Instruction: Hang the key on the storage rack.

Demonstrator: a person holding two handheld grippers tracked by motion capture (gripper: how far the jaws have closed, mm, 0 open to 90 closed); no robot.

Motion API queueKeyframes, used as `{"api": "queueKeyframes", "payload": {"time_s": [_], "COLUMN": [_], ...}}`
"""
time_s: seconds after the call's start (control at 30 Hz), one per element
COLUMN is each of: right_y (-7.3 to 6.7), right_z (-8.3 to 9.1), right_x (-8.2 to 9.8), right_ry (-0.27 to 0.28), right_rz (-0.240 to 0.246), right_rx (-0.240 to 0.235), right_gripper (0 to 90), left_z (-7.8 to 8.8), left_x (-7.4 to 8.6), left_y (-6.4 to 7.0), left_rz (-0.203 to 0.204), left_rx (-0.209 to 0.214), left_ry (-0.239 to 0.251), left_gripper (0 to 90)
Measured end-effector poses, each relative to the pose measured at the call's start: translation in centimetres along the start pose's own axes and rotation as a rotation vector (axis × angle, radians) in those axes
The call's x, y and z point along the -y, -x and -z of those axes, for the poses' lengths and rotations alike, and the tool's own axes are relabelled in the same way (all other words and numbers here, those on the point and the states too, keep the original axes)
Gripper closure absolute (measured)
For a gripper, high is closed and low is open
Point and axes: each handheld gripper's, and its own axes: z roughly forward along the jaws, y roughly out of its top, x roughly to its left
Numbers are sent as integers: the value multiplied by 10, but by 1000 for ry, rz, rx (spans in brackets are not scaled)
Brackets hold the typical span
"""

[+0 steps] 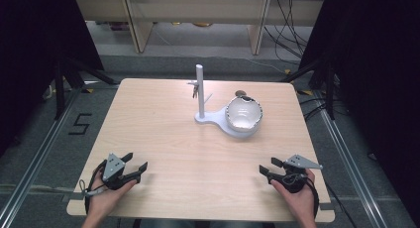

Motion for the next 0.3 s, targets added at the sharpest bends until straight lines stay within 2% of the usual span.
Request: {"api": "queueKeyframes", "payload": {"time_s": [0.07,0.13,0.2,0.23,0.3], "right_y": [-2,-1,-1,-4,-3], "right_z": [0,-1,0,1,0], "right_x": [0,0,0,0,1], "right_ry": [-6,-3,-1,-11,1], "right_rz": [-12,1,16,-32,-18], "right_rx": [5,-3,11,8,22], "right_gripper": [353,355,353,349,342], "left_z": [0,0,0,0,0], "left_x": [0,0,0,0,0], "left_y": [1,3,4,3,3], "left_rz": [-8,-21,-22,-24,-22], "left_rx": [-3,-7,-9,-9,-8], "left_ry": [-1,-4,-7,-10,-11], "left_gripper": [329,332,332,332,338]}}
